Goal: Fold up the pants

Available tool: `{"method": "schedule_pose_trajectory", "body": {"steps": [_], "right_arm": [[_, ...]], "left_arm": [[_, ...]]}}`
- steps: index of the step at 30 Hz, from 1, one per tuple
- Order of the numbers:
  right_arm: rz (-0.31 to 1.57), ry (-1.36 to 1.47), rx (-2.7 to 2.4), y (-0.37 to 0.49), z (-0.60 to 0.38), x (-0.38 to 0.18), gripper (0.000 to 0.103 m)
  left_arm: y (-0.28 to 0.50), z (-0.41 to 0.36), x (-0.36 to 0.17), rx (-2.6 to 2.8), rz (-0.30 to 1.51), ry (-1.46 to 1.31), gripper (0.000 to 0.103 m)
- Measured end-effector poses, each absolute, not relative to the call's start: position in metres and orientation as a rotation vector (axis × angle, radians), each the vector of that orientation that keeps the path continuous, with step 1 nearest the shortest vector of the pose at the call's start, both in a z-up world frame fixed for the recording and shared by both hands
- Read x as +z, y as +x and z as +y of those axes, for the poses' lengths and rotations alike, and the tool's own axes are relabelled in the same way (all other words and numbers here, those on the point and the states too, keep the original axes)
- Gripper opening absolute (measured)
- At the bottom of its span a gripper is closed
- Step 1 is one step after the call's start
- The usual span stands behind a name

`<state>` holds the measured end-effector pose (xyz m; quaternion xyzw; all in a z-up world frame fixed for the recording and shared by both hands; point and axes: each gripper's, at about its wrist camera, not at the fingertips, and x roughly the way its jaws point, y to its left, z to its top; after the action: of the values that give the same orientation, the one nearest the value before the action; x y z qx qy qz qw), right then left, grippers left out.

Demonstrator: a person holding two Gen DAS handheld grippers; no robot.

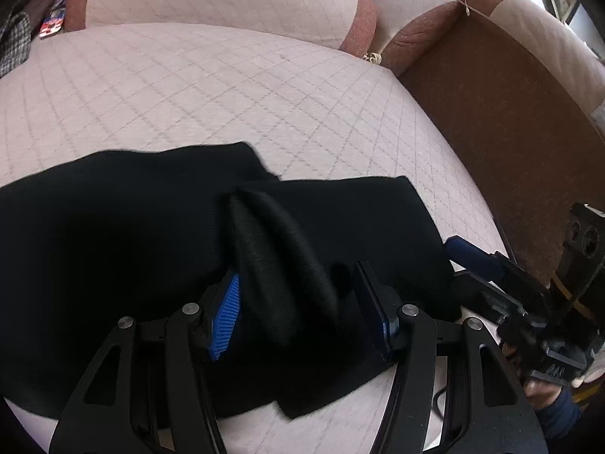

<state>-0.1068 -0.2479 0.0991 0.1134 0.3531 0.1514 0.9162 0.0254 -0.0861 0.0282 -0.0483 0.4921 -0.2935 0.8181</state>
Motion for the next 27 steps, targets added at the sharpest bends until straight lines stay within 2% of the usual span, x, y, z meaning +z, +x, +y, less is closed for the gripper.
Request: {"method": "schedule_pose_trajectory", "body": {"steps": [1,2,8,14,15,17,27], "right_arm": [[0.720,0.218,0.304,-0.105,-0.242,0.101,0.054],[0.721,0.207,0.295,-0.103,-0.242,0.103,0.052],[0.673,0.202,0.328,-0.086,-0.236,0.118,0.050],[0.801,0.229,0.314,-0.055,-0.228,0.073,0.051],[0.789,0.217,0.310,-0.056,-0.227,0.072,0.051],[0.797,0.189,0.307,-0.057,-0.223,0.078,0.050],[0.739,0.171,0.353,-0.063,-0.203,0.109,0.050]], "left_arm": [[0.028,-0.089,0.030,-0.627,1.056,-0.091,0.017],[0.031,-0.090,0.032,-0.633,1.070,-0.090,0.015],[0.032,-0.071,0.060,-0.622,0.994,-0.070,0.015],[0.029,-0.060,0.028,-0.570,1.058,-0.106,0.016],[0.029,-0.055,0.030,-0.569,1.059,-0.134,0.020],[0.028,-0.046,0.034,-0.553,1.063,-0.166,0.023],[0.000,0.000,0.063,-0.338,0.969,-0.119,0.023]]}}
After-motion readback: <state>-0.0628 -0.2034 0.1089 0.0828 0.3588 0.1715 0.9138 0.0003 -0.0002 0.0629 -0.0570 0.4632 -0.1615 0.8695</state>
